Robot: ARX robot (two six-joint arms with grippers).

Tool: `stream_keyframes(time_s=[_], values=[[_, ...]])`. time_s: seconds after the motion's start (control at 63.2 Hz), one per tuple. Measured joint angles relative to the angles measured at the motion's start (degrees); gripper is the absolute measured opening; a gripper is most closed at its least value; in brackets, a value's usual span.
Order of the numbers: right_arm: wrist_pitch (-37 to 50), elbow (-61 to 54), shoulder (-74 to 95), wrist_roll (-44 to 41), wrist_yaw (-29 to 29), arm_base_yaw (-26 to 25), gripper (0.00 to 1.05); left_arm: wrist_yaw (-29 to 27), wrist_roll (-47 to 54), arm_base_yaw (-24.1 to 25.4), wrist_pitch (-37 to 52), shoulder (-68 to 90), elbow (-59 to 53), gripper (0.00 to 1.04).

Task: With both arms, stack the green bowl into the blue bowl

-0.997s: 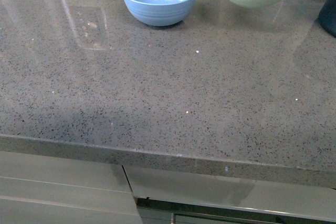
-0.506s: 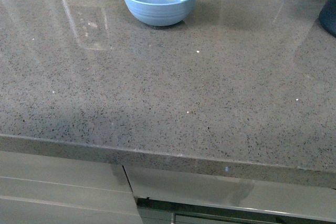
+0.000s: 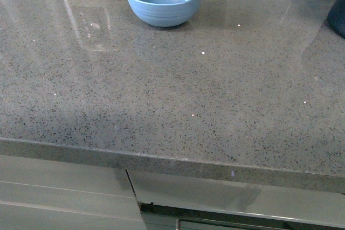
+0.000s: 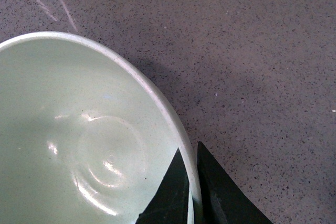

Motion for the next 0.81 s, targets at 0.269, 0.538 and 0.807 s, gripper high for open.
stream_keyframes(time_s=[0.269, 0.538, 0.807], values=[[-0.48, 2.08, 2.08, -0.28, 0.02, 1.40, 0.02, 0.00, 0.00, 0.00, 0.00, 0.00, 0.00, 0.98], [-1.16, 4.28, 4.52, -0.33, 0.07, 2.95, 0.02, -0.02, 0.00, 0.00, 0.00, 0.00, 0.00, 0.98], [-2.80, 9.46, 8.04, -0.66, 0.59, 5.35, 0.02, 0.00, 0.00, 0.00, 0.00, 0.00, 0.00, 0.98]])
